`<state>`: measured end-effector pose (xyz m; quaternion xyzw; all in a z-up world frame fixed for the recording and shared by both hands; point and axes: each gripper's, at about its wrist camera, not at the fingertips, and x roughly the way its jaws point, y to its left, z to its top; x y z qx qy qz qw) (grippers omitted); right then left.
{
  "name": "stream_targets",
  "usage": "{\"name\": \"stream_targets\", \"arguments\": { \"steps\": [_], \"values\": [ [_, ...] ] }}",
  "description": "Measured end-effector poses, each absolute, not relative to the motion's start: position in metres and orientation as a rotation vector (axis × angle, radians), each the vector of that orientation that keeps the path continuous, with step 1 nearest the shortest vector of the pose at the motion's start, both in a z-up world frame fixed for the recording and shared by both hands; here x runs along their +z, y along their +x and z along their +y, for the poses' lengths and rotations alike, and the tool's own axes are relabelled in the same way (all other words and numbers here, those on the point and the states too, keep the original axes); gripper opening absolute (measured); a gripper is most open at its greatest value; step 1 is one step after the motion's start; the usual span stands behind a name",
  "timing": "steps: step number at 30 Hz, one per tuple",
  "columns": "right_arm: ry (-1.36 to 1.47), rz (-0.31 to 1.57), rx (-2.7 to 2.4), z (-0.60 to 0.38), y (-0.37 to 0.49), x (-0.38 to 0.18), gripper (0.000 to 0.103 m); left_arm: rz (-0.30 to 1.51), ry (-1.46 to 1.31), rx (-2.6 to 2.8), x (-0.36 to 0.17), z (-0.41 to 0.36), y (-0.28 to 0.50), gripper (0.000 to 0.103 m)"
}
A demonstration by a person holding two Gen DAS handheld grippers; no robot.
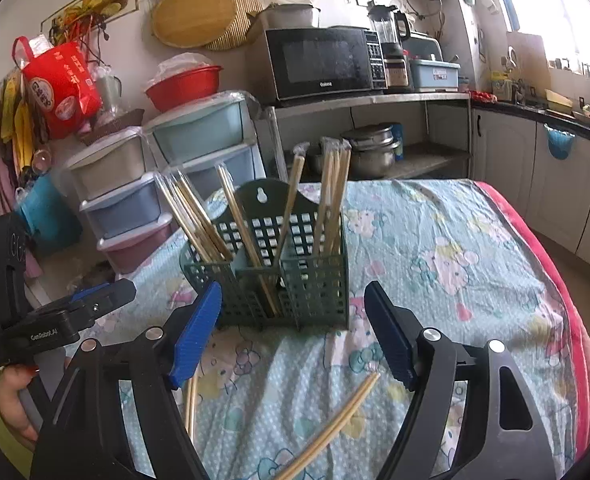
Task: Organize utensils
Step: 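Reach both grippers down toward the loose chopsticks beside the caddy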
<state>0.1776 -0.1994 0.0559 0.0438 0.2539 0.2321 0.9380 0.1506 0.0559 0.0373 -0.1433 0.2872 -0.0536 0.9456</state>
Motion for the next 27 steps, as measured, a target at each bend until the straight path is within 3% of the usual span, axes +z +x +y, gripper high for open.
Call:
{"name": "stream_targets", "arguments": {
  "steps": [27],
  "values": [
    [0.075, 0.700, 0.439, -0.215, 0.183, 0.001, 0.074, 0.797, -0.259, -0.157, -0.022, 0.039, 0.152, 0.093]
  ]
}}
